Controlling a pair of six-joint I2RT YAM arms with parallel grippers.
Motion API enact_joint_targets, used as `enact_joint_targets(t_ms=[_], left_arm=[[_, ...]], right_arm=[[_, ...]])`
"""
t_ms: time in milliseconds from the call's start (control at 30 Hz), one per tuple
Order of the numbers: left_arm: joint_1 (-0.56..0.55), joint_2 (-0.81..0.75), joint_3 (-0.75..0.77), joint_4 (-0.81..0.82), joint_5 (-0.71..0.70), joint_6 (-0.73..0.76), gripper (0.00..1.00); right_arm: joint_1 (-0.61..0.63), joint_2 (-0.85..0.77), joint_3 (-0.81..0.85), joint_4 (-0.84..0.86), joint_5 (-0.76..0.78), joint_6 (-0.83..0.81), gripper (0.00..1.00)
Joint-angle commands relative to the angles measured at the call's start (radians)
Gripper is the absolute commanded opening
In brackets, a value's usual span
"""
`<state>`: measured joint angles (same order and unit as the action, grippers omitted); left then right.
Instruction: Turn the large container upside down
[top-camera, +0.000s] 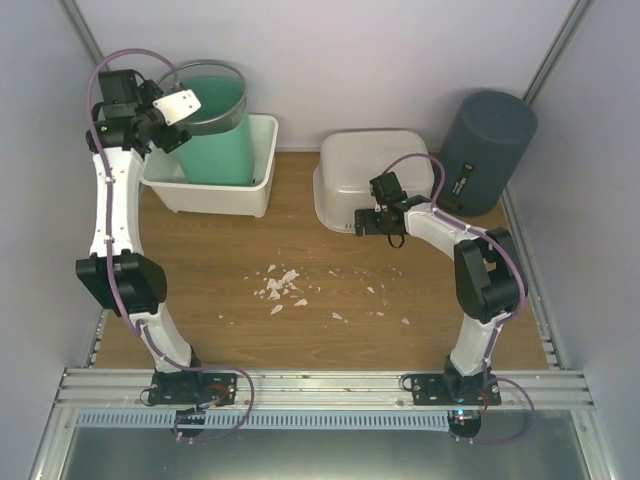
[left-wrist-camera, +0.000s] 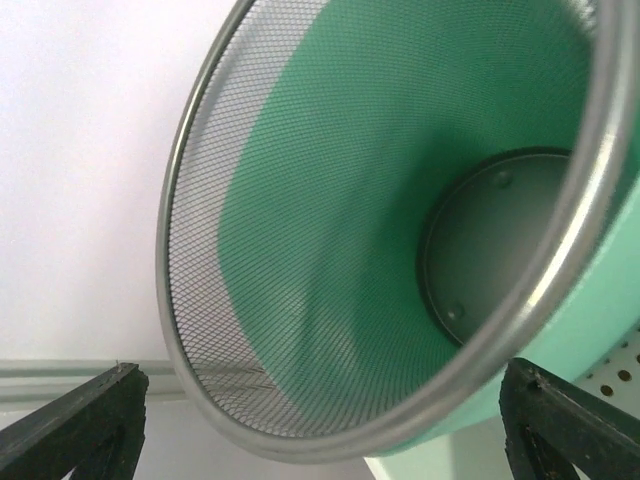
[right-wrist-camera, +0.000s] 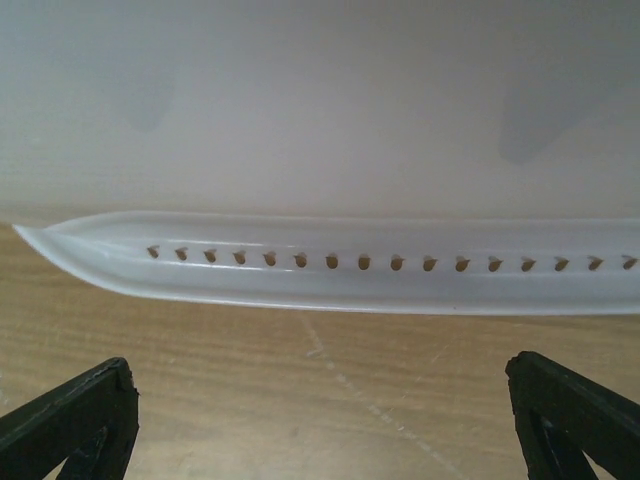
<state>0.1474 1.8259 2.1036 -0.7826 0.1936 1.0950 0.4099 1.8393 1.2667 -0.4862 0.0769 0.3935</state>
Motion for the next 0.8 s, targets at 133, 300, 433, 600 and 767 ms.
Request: enact_joint_targets(t_ms=[133,300,433,600,767], left_arm=[[0.023,-0.010,0.073,-0.230,0.223,0.178,0.96],[0.044,-0.102,0.012,-0.228,0.290,0.173,0.98],[0.088,-0.231,-0.097,-0.224,0.380,0.138,0.99],[0.085,-0.451,-0.472,-0.233,0.397,0.284,0.99],[0.086,-0.550,-0.743,-0.172,0.308,0.398,0.98]], right_arm=[[-0.115,0.056,0.060,-0.017,0.010,0.018,1.00],[-0.149,0.098,0.103,-0.023,0.022,0.012,1.00],[-0.149,0.136,0.140,-0.011,0.024,0.009,1.00],[-0.149,0.217,0.252,-0.037,0.028,0.007,1.00],[-0.149,0.256,0.321,-0.033,0.058,0.040,1.00]])
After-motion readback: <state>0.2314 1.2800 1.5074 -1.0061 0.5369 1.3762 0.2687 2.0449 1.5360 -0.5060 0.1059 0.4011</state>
